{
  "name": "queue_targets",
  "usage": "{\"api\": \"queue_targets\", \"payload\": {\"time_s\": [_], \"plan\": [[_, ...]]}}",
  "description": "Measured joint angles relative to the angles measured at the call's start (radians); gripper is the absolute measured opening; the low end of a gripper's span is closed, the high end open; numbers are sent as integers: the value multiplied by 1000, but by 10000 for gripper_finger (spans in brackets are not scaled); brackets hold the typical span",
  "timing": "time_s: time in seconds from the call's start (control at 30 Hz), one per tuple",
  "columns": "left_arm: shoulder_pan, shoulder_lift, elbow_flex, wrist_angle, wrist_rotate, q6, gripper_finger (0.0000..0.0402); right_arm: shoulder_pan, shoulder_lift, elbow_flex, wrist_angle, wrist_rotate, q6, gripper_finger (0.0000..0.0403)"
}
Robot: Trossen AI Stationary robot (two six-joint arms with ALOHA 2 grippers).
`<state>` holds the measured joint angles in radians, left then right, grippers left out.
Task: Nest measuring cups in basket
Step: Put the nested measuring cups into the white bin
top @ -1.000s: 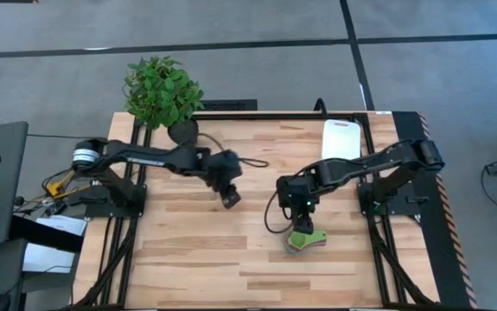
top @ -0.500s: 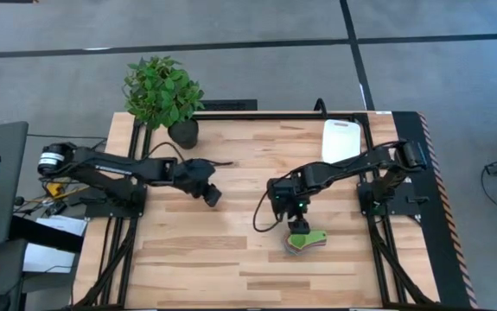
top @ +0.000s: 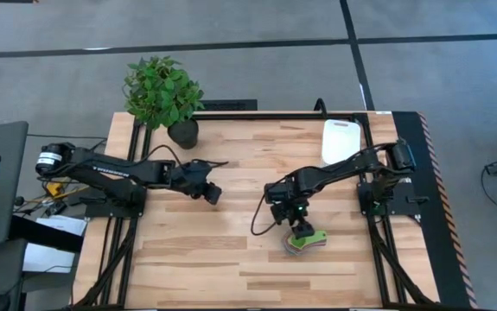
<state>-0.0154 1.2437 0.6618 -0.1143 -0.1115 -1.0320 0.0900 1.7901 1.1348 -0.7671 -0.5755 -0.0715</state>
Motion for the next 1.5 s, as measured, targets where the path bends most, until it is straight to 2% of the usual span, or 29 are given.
{"api": "queue_targets", "payload": {"time_s": [0.27, 0.47, 1.0, 1.27, 1.5], "plan": [[-21, 0, 0, -4, -6, -69, 73, 0, 48, 1, 18, -24, -31, 305], [-30, 0, 1, -17, -7, -87, 73, 1, 79, 4, 19, -65, -42, 271], [-29, 0, 1, -31, -62, -109, 73, -8, 79, 4, 7, -69, -11, 118], [-29, 0, 1, -32, -72, -109, 73, -7, 74, 2, -40, -65, 1, 104], [-27, 0, 1, -36, -86, -97, 73, -7, 14, -1, -74, 6, 47, 103]]}}
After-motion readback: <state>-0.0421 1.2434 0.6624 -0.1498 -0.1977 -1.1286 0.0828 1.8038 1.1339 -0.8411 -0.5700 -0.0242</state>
